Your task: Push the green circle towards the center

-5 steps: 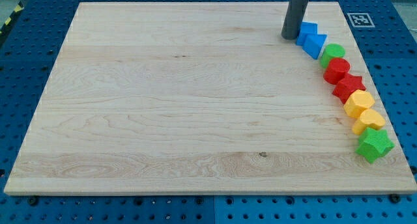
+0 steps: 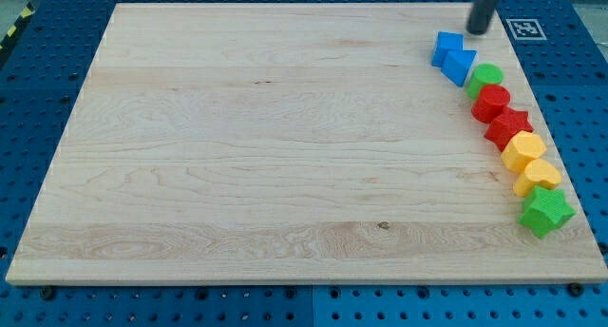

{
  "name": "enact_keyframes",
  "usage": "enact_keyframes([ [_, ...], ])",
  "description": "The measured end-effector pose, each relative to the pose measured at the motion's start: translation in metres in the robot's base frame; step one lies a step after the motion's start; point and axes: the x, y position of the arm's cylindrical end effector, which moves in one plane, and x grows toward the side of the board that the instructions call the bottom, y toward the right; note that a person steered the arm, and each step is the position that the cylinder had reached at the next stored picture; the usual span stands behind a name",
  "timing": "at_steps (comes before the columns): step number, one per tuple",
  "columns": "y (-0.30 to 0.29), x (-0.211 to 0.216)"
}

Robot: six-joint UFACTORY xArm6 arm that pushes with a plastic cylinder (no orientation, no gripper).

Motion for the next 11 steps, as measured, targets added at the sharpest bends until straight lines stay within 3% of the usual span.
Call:
enact_keyframes([
  [2, 0.021, 0.106],
  [3, 0.009, 0.115],
  [5, -0.015, 0.089],
  [11, -0.098, 0.121],
])
